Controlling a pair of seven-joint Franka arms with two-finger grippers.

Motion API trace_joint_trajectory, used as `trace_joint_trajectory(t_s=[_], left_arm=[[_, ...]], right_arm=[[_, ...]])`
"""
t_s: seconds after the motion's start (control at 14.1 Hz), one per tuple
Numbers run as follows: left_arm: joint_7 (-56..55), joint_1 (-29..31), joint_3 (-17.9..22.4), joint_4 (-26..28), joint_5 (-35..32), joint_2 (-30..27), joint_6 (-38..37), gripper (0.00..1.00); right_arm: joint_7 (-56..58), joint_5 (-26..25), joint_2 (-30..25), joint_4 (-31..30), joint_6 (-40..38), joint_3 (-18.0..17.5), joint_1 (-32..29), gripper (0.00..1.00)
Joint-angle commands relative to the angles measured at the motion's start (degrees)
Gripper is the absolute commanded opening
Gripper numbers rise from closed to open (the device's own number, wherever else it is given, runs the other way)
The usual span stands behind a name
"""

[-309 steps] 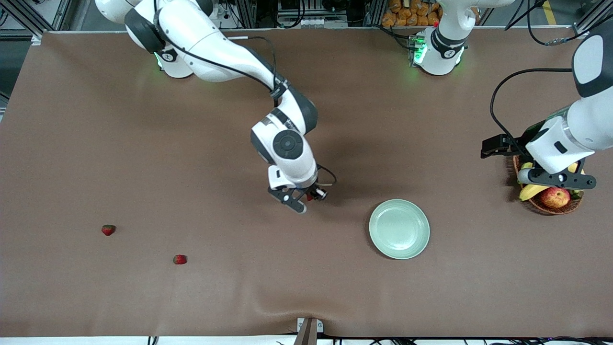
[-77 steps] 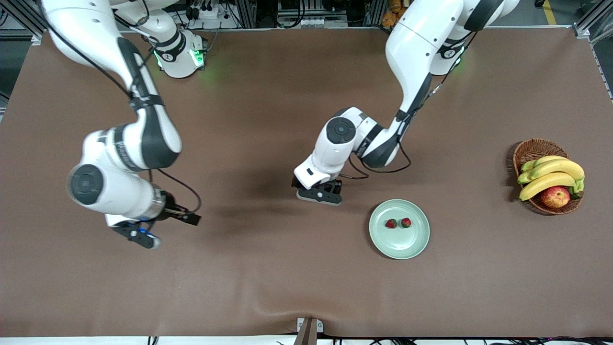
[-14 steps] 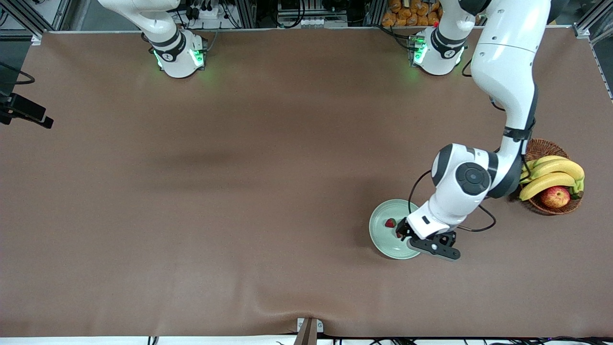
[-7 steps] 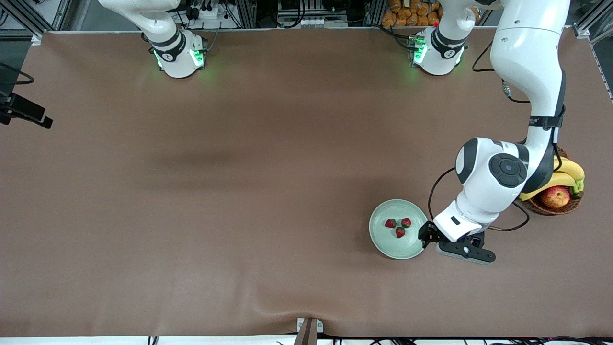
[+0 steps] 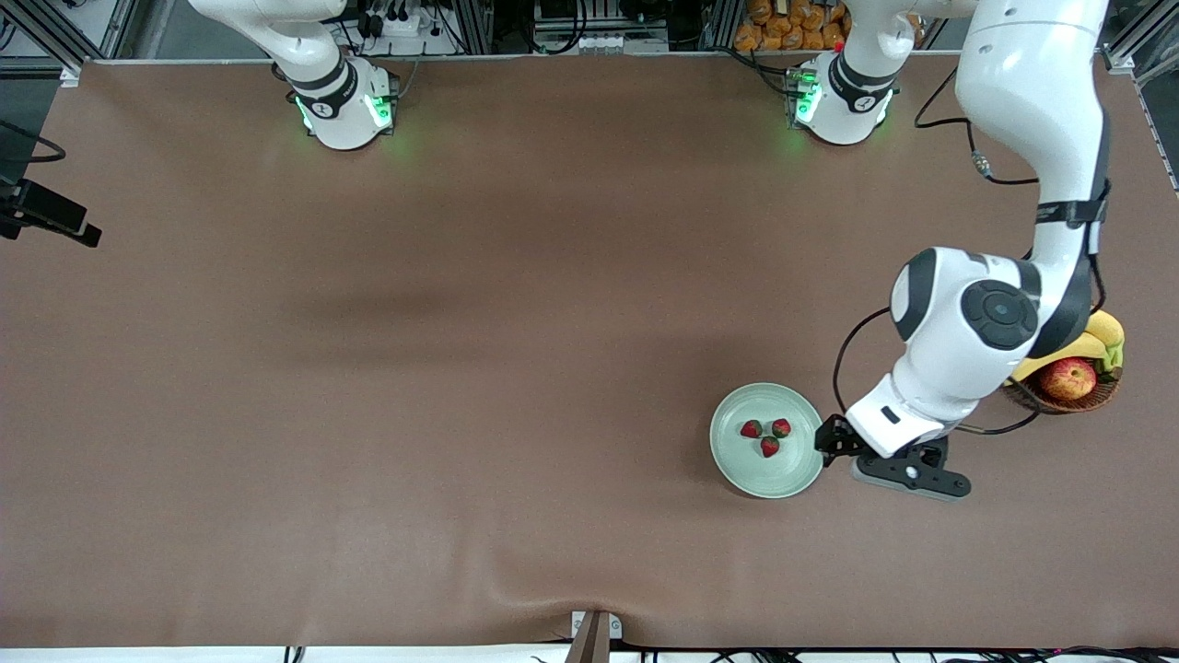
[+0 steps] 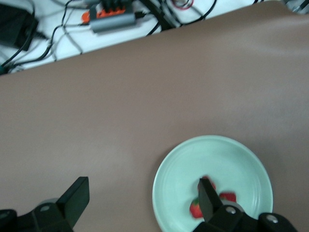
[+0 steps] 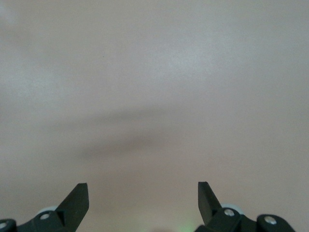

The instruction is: Collect all strawberries into plate

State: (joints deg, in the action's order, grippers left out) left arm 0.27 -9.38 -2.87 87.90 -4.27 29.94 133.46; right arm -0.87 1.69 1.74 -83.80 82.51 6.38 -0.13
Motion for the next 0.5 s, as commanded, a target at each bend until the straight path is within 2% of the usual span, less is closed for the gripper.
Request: trace_joint_trajectory(t_s=[0.0, 0.43], left_arm=[[0.17, 3.66, -2.58, 1.39, -0.12, -5.40, -7.06, 1.00], [-0.79, 3.23, -3.46, 0.95, 1.37, -13.75, -17.86, 1.00]], right_arm=[[-0.53, -0.55, 0.01, 0.21, -0.07, -0.85, -1.01, 1.00], [-0.53, -0.55, -0.07, 0.21, 0.02, -0.85, -1.01, 1.00]])
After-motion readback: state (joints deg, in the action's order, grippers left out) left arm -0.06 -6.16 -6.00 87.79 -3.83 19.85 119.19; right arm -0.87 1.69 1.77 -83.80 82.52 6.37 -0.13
